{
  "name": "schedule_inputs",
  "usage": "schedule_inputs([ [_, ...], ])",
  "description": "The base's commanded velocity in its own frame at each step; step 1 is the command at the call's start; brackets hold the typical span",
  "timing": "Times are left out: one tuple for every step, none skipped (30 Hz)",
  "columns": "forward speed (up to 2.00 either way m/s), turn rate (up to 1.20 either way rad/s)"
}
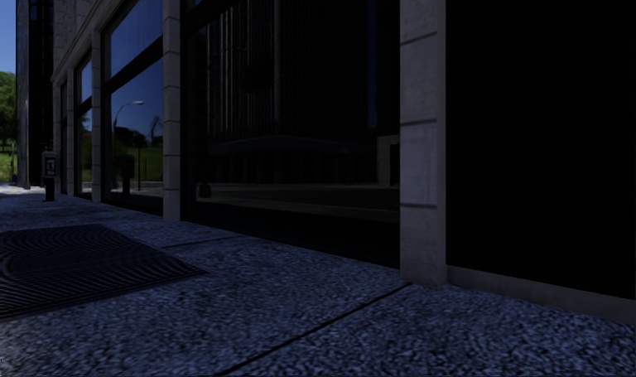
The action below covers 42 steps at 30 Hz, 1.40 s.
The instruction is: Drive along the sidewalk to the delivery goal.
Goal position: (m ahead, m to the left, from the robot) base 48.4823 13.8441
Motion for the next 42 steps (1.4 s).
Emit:
schedule_inputs([
  [1.27, 0.59],
  [1.27, 0.59],
  [1.27, 0.59],
  [1.27, 0.59],
  [1.27, 0.59],
  [1.27, 0.59],
  [1.27, 0.59],
  [1.27, 0.59],
  [1.27, 0.59],
  [1.27, 0.59],
  [1.27, 0.59],
  [1.27, 0.59],
  [1.27, 0.59],
  [1.27, 0.59],
  [1.27, 0.59],
  [1.27, 0.59],
  [1.27, 0.59],
  [1.27, 0.59],
  [1.27, 0.59],
  [1.27, 0.59],
  [1.27, 0.59],
  [1.27, 0.59],
  [1.27, 0.59],
  [1.27, 0.6],
  [1.27, 0.6],
  [1.27, 0.6],
  [1.27, 0.62],
  [1.27, 0.63],
  [1.27, 0.64],
  [1.27, 0.64],
  [1.27, 0.64],
  [1.27, 0.64],
  [1.27, 0.64],
  [1.27, 0.64],
  [1.27, 0.64],
  [1.27, 0.64],
  [1.27, 0.64],
  [1.27, 0.64],
  [1.27, 0.64],
  [1.27, 0.64],
  [1.28, 0.64],
  [1.28, 0.64],
])
